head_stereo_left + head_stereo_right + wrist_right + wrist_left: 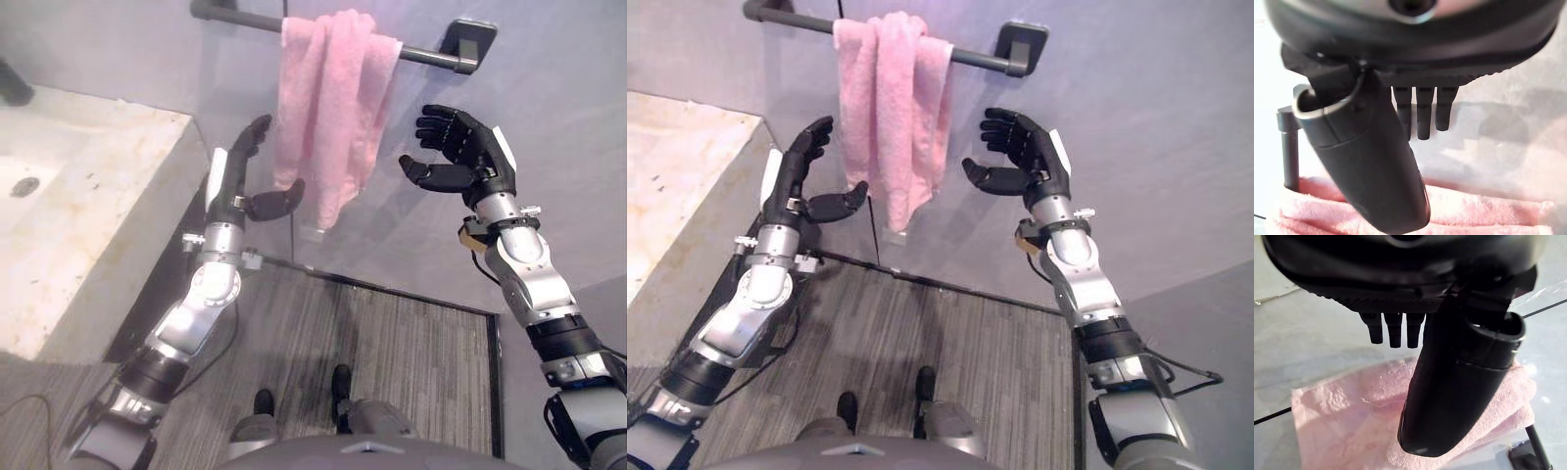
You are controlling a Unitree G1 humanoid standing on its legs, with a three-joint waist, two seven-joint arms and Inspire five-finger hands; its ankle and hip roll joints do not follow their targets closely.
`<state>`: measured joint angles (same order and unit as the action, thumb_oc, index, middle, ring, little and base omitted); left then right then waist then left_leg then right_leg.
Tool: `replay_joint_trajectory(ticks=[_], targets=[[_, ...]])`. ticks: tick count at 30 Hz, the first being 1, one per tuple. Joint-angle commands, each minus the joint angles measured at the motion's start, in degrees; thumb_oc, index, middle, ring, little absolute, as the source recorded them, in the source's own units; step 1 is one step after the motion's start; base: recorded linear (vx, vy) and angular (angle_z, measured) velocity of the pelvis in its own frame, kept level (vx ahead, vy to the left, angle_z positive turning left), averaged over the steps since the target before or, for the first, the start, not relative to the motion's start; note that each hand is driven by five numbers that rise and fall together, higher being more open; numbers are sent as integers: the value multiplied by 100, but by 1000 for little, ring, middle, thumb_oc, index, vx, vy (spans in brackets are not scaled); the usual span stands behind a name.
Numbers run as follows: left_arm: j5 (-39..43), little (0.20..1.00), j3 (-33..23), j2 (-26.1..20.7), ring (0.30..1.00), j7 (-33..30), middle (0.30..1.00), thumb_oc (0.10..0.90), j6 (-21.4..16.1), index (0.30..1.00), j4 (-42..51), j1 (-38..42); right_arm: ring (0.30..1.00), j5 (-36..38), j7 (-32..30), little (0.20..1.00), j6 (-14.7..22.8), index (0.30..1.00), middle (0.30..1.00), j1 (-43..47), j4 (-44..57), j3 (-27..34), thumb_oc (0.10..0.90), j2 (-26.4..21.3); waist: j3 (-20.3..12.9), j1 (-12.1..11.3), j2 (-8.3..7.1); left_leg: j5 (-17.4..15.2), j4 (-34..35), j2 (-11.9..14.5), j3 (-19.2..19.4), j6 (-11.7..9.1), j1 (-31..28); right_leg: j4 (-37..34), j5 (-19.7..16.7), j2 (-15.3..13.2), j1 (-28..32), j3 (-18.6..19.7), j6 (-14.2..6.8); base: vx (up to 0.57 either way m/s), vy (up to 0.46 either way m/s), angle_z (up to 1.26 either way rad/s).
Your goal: Organize the bathroom.
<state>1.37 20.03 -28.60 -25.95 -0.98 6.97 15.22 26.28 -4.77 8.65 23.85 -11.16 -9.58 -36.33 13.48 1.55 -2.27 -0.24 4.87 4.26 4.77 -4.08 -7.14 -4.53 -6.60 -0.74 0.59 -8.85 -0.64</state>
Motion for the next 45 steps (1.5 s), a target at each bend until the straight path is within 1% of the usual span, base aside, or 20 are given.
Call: replay_joint_trajectory(ticks=[1, 4, 6, 9, 10, 14, 16, 20, 24, 25, 26, 27, 28, 29, 30, 32, 33, 37, 40, 45], targets=[[-648, 900, 14, -151, 900, -303, 900, 800, -516, 900, 448, 94, 900, 303, 56, 900, 305, 900, 900, 965, 118, 112, 800, -184, -895, -79, -162, -89, 13, -542, 226, 382, 271, 87, 633, 298, 399, 22, -485, 44, 17, 10], [-636, 900, -55, -185, 900, -420, 900, 800, -427, 900, 420, 37, 900, 204, 69, 900, 211, 900, 900, 829, 488, 185, 800, -163, -906, 12, -161, -129, -129, -506, 585, 338, 226, 106, 651, 286, 391, -26, -480, 35, 43, 6], [-605, 900, -136, -211, 900, -474, 900, 800, -457, 900, 418, 14, 900, 319, 48, 900, 160, 900, 900, 797, 667, 249, 800, -175, -832, 12, -258, -190, -668, -341, 673, 206, 439, 103, 604, 165, 412, -72, -455, -10, 75, 2], [-651, 900, -332, -203, 900, -493, 900, 800, -509, 900, 446, -17, 900, 291, -18, 900, 152, 900, 900, 813, 730, 332, 800, -75, -746, -45, -328, -245, -933, -80, 253, 111, 549, 168, 556, 0, 414, 8, -470, 6, 157, 1], [-658, 900, -340, -201, 900, -491, 900, 800, -515, 900, 444, -20, 900, 294, -24, 900, 145, 900, 900, 817, 732, 327, 800, -73, -742, -45, -325, -241, -918, -72, 245, 108, 532, 174, 558, -1, 417, 16, -471, 55, 266, -6], [-805, 900, -367, -165, 900, -484, 900, 800, -409, 900, 429, 56, 900, 570, 20, 900, -63, 900, 900, 936, 790, 277, 800, -154, -789, 5, -252, -39, -559, 328, -170, -15, 280, 240, 549, -183, 383, 309, -524, 87, 327, -17], [-787, 900, -272, -151, 900, -527, 900, 800, -397, 900, 298, 134, 900, 721, 62, 900, -4, 900, 900, 969, 706, 284, 800, -232, -812, 74, -156, -73, -469, 475, -243, -117, 181, 340, 580, -350, 317, 476, -645, 151, 492, -33], [-724, 900, -145, -194, 900, -463, 900, 800, -409, 900, 167, 227, 900, 783, 35, 900, 95, 900, 900, 914, 658, 377, 800, -235, -804, 222, -12, -167, -227, 415, 57, -121, -4, 570, 511, -836, 143, 561, -1040, 128, 464, -32], [-811, 900, 64, -192, 900, -474, 900, 800, -208, 900, 223, 340, 900, 939, -16, 900, 150, 900, 900, 798, 772, 451, 800, -163, -819, 244, -9, -232, 13, 122, 124, -2, -18, 647, 253, -1264, 2, 269, -1169, 75, 334, -16], [-839, 900, 86, -206, 900, -552, 900, 800, -144, 900, 193, 377, 900, 1002, 81, 900, 174, 900, 900, 829, 719, 428, 800, -88, -818, 175, -22, -277, 13, 56, 254, 5, -16, 674, 23, -1453, -75, -126, -1199, 36, 194, -7], [-841, 900, 88, -213, 900, -566, 900, 800, -134, 900, 183, 390, 900, 1011, 130, 900, 194, 900, 900, 850, 681, 419, 800, -65, -822, 153, -34, -285, 13, 32, 293, 16, -9, 688, -45, -1508, -104, -217, -1217, -19, 201, -20], [-891, 900, 63, -256, 900, -650, 900, 800, -82, 900, 151, 401, 900, 1143, 283, 900, 222, 900, 900, 969, 570, 313, 800, 2, -816, 50, -25, -292, 13, 21, 523, 21, -39, 781, -138, -1641, -152, -690, -1254, -23, 133, -30], [-912, 900, 42, -269, 900, -687, 900, 800, -76, 900, 138, 405, 900, 1195, 340, 900, 226, 900, 900, 1034, 508, 266, 800, 32, -812, 11, -23, -293, 13, 19, 604, 23, -51, 823, -164, -1681, -170, -823, -1266, -46, 168, -66], [-907, 900, -8, -315, 900, -746, 900, 800, -23, 900, 139, 436, 900, 1263, 452, 900, 234, 900, 900, 1197, 343, 151, 800, 117, -808, -82, -3, -288, 13, 21, 832, 70, -72, 1003, -38, -1583, -202, -1204, -1247, -33, 106, -74], [-906, 900, -20, -326, 900, -747, 900, 800, -9, 900, 137, 454, 900, 1294, 478, 900, 241, 900, 900, 1249, 288, 119, 800, 132, -802, -97, 7, -292, 13, 27, 865, 82, -80, 1042, 26, -1523, -218, -1238, -1225, -30, 85, -85], [-912, 900, -58, -320, 900, -764, 900, 800, 91, 900, 89, 605, 900, 1400, 560, 900, 275, 900, 900, 1412, 85, -27, 800, 123, -835, -117, 0, -329, 13, -13, 760, 132, -65, 802, 399, -1057, -109, -972, -1098, 56, -3, -61], [-917, 900, -63, -292, 900, -774, 900, 800, 157, 900, 78, 633, 900, 1470, 679, 900, 282, 900, 900, 1406, 2, -36, 800, 75, -882, -99, -42, -321, 13, -58, 689, 164, -21, 565, 387, -881, -15, -773, -1058, 81, -35, -24], [-846, 900, -126, -269, 900, -844, 900, 800, 110, 900, 28, 525, 900, 1577, 1012, 900, 194, 900, 900, 1373, -127, -76, 800, -67, -993, -164, -115, -240, 13, -50, 690, 148, 53, 202, 325, -787, 208, -740, -1012, 65, -18, 10], [-798, 900, -180, -266, 900, -837, 900, 800, 35, 900, 27, 368, 900, 1650, 1366, 900, -63, 900, 900, 1444, -225, -104, 800, -208, -1029, -220, -146, -218, 13, -50, 679, 129, 74, 88, 329, -741, 329, -760, -966, 59, 26, 6], [-726, 900, -226, -257, 900, -828, 900, 800, 38, 900, 148, 94, 900, 1567, 1549, 900, -219, 900, 900, 1510, -97, -198, 800, -276, -1043, -316, -203, -212, 13, -94, 651, 109, 105, -16, 304, -772, 422, -874, -980, 49, 59, -2]])
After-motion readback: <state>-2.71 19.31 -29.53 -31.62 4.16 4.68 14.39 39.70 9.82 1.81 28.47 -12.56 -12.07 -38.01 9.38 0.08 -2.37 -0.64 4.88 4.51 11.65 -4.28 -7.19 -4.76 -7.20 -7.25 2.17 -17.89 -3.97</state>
